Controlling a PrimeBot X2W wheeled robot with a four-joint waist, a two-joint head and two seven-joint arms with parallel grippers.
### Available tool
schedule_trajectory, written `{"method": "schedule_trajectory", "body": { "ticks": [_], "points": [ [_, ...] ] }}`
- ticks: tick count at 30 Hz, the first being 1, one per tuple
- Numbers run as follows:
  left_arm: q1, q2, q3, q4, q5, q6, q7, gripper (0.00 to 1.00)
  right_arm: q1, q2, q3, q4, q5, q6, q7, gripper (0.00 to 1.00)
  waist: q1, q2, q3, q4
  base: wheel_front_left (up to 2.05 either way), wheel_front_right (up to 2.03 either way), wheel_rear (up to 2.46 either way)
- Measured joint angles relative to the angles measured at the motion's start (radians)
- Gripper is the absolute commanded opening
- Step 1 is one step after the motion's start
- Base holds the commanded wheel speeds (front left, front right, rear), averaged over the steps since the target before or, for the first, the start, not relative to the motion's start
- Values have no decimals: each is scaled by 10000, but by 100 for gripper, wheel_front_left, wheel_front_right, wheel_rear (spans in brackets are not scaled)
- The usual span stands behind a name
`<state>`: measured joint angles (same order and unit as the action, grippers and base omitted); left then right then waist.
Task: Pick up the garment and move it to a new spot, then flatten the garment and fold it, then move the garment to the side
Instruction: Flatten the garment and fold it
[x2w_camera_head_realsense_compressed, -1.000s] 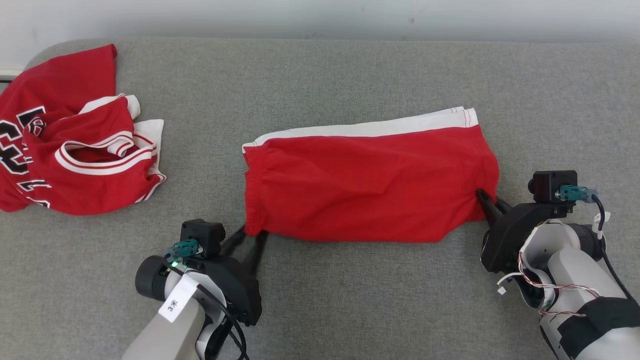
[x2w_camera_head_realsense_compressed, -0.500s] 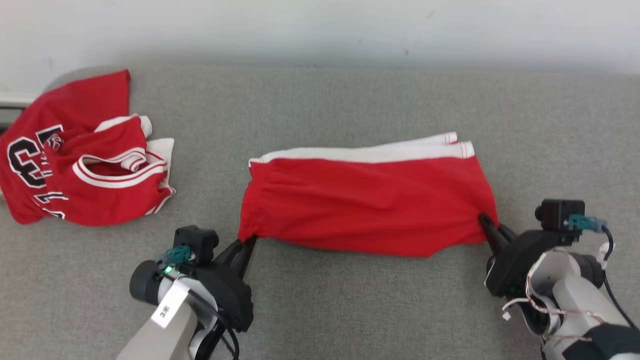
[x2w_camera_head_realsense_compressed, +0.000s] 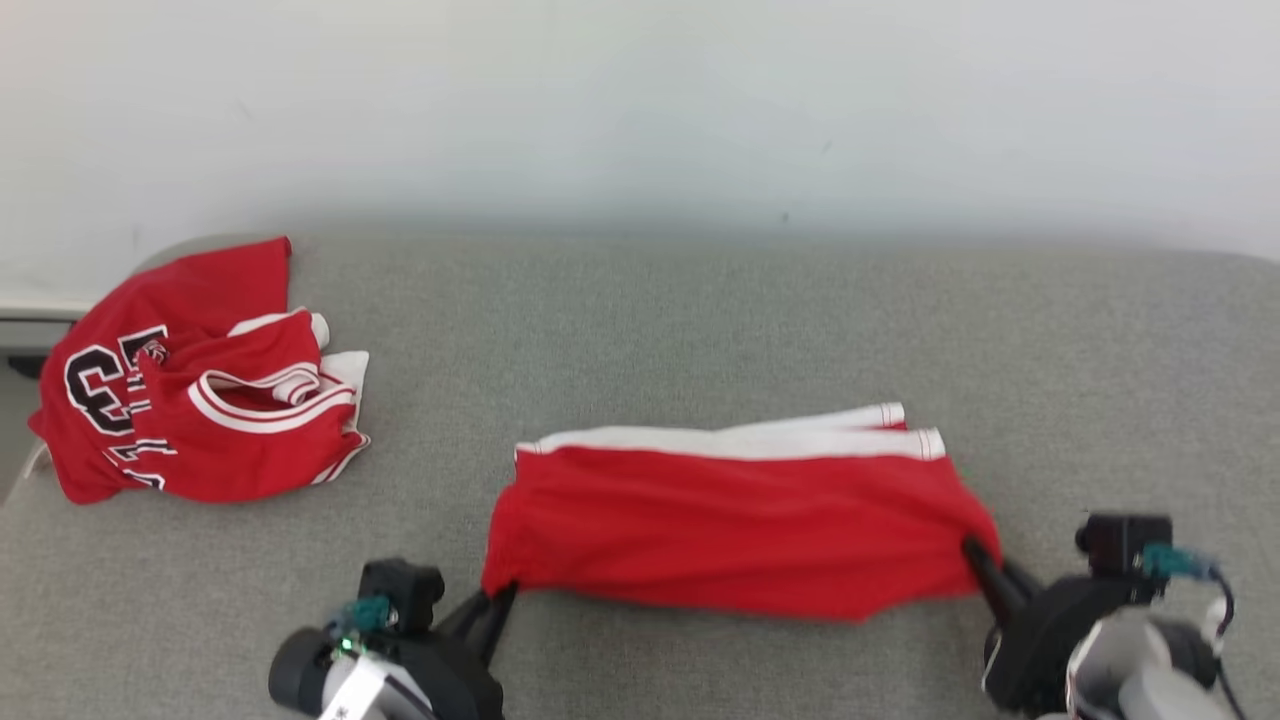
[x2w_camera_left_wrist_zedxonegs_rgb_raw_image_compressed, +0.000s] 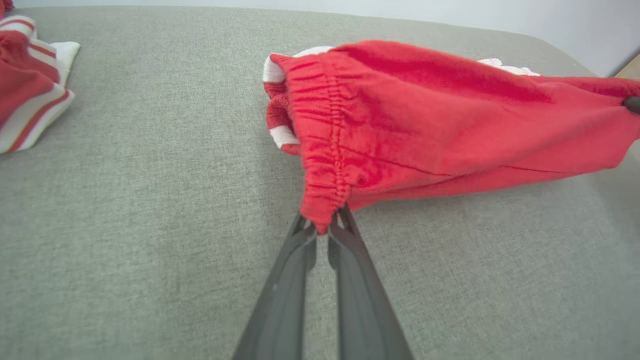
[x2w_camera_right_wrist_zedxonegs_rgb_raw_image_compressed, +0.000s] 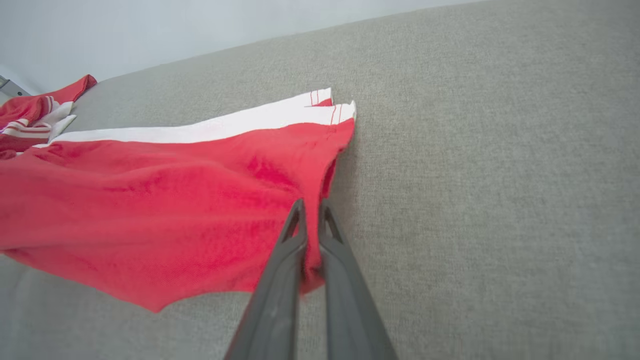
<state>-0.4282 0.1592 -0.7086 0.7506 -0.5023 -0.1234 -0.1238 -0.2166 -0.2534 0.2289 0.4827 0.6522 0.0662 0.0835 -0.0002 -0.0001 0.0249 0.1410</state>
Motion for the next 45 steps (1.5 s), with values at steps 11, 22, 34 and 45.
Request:
{"method": "schedule_trajectory", "body": {
  "ticks": [11, 22, 34, 45],
  "points": [
    [1040, 537, -433, -257, -165, -13, 278, 7, 1901, 63, 128, -1229, 157, -326, 412, 0, 0, 0, -544, -102, 0, 0, 0],
    [1278, 840, -650, -318, -366, -13, 767, 100, 2284, -38, 311, -1649, 35, -754, 867, 100, 2, 0, -725, -183, 0, 0, 0],
    [1878, 1344, 566, -1651, -882, 560, -623, 100, 2713, -336, -378, -2894, -347, -1375, -19, 100, 1, 1, -1253, -79, 0, 0, 0],
    [2896, 1599, 1580, -3568, -888, 1988, -1160, 100, 3360, 84, -1035, -3758, -529, -1703, -1475, 100, 1, 0, -1883, 14, 0, 0, 0]
  ]
}}
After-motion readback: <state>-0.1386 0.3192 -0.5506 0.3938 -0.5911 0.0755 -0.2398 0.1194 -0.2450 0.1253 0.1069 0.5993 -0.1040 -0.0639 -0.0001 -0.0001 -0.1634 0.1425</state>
